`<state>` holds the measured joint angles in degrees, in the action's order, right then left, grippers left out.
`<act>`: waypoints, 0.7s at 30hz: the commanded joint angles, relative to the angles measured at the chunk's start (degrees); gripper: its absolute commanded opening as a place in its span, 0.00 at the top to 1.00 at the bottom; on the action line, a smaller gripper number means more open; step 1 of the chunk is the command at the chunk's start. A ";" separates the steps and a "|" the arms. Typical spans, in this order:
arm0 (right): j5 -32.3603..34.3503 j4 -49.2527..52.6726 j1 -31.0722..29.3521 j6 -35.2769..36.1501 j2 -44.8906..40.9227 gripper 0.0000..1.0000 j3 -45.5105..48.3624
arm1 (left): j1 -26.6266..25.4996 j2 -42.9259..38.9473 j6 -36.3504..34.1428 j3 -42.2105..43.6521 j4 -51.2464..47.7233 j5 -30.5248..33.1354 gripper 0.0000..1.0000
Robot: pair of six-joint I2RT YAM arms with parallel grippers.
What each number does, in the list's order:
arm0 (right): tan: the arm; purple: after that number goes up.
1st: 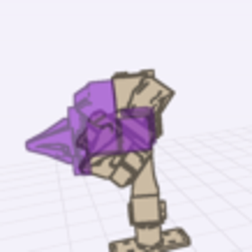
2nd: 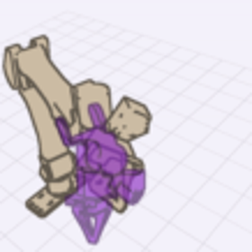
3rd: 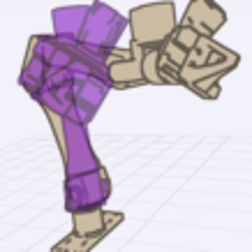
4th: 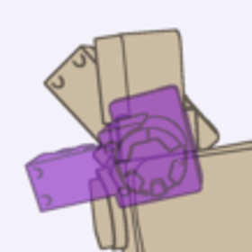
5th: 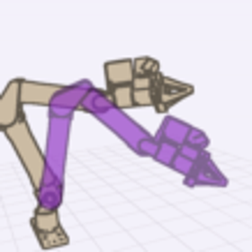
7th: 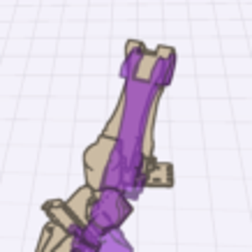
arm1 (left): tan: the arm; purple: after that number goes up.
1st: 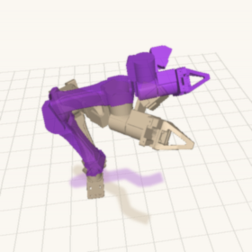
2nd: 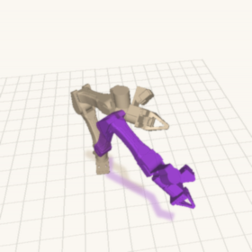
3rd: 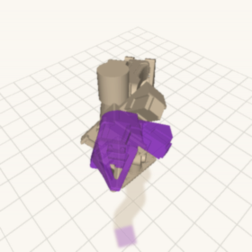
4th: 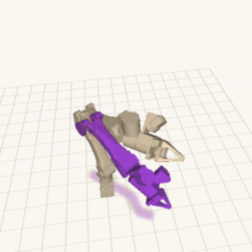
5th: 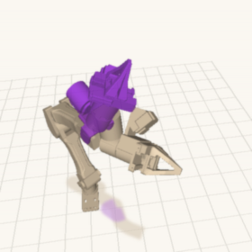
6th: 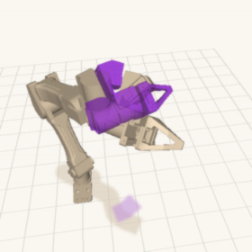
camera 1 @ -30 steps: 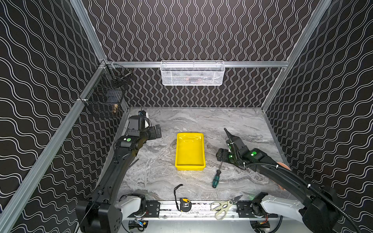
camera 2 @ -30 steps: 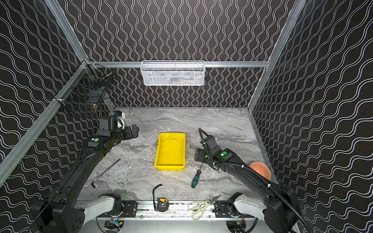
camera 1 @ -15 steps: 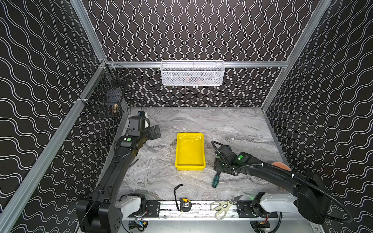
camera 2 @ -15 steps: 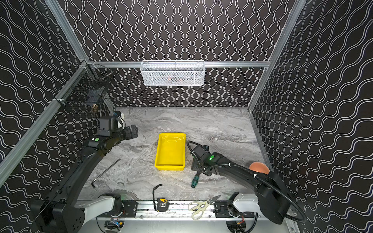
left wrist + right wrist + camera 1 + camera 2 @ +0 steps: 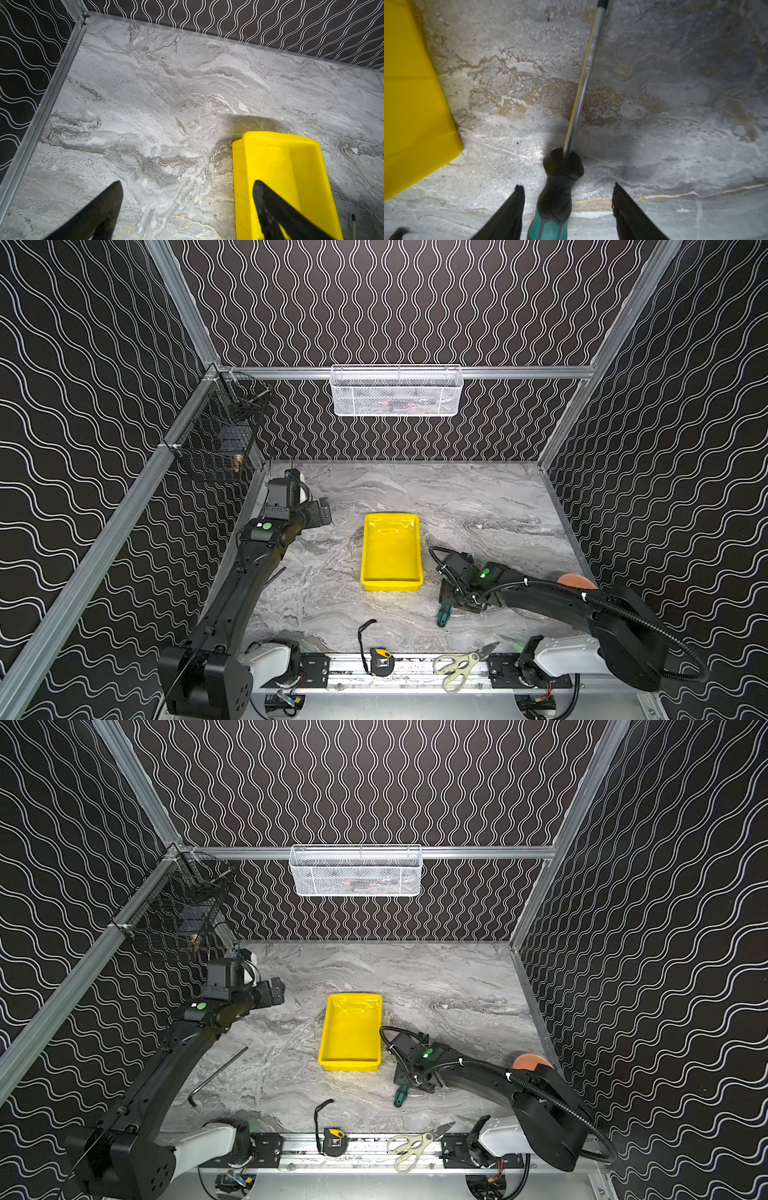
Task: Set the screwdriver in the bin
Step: 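Lower the right gripper and close it on the screwdriver's green handle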
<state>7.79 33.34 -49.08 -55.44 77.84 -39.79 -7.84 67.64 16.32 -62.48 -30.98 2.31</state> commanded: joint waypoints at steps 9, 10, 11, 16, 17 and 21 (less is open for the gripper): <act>-1.24 -3.89 -0.05 -0.02 4.10 0.33 0.24 | 0.59 -0.10 0.37 -0.10 -0.07 -0.37 0.01; -1.33 -3.88 -0.05 0.07 4.39 0.34 0.15 | 0.67 -0.05 0.43 -0.01 -0.10 -0.37 0.01; -1.42 -3.89 -0.05 0.07 4.51 0.36 0.22 | 0.65 -0.06 0.46 -0.01 -0.09 -0.44 0.01; -1.43 -3.69 -0.05 -0.02 4.60 0.41 0.25 | 1.04 0.20 0.37 -0.26 -0.48 -0.55 0.01; -0.99 -3.22 -0.05 -0.08 4.49 0.43 0.01 | 1.01 0.21 0.56 -0.21 -0.43 -0.55 0.01; -0.59 -0.94 -0.31 -0.62 3.52 0.46 -0.55 | 1.12 0.23 0.51 -0.19 -0.48 -0.40 0.01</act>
<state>7.55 30.35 -49.12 -54.87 81.84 -40.01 -6.83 67.81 16.34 -62.48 -31.14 2.26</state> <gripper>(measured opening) 0.533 0.989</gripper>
